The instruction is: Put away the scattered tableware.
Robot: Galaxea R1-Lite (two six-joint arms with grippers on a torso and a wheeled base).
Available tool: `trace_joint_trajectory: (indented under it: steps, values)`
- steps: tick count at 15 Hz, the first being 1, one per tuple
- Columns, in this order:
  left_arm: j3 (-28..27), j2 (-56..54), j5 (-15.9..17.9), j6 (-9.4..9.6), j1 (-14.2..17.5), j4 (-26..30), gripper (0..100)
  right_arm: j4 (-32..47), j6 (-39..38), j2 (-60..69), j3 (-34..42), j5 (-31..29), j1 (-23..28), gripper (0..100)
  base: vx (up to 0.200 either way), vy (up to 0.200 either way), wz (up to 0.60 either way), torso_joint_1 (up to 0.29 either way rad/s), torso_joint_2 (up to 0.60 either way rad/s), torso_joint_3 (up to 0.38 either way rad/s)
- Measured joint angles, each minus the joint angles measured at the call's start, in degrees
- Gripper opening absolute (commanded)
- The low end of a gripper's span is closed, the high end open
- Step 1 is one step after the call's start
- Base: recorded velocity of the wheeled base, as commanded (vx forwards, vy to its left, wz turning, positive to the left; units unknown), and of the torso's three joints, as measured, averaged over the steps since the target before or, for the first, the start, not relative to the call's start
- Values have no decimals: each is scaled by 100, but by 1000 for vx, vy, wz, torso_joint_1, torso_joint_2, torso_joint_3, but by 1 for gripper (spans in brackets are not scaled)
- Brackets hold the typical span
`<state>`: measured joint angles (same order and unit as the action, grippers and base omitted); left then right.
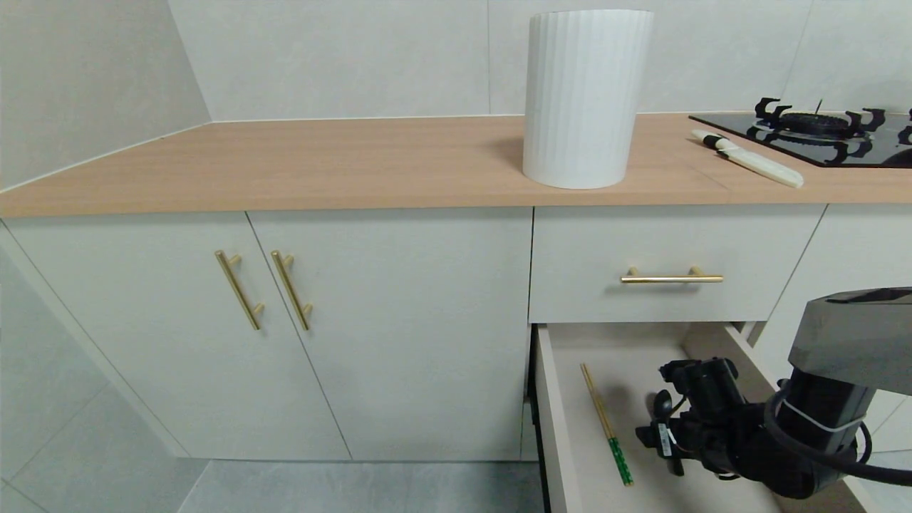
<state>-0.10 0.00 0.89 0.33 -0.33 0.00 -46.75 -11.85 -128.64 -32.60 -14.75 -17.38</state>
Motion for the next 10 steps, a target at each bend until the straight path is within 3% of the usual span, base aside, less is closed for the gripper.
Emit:
trace_joint_trajectory:
  steps: [3, 5, 10]
  values:
    - [0, 0, 0, 2, 0, 0, 100, 468, 13, 597, 99, -9, -4, 100, 0, 0, 0, 0, 0, 0]
    - [0, 0, 0, 0, -2, 0, 100, 1317, 15, 1276, 101, 46, -4, 100, 0, 0, 0, 0, 0, 0]
    - [0, 0, 0, 2, -2, 0, 100, 4740, 6, 3143, -524, 271, -171, 100, 0, 0, 0, 0, 0, 0]
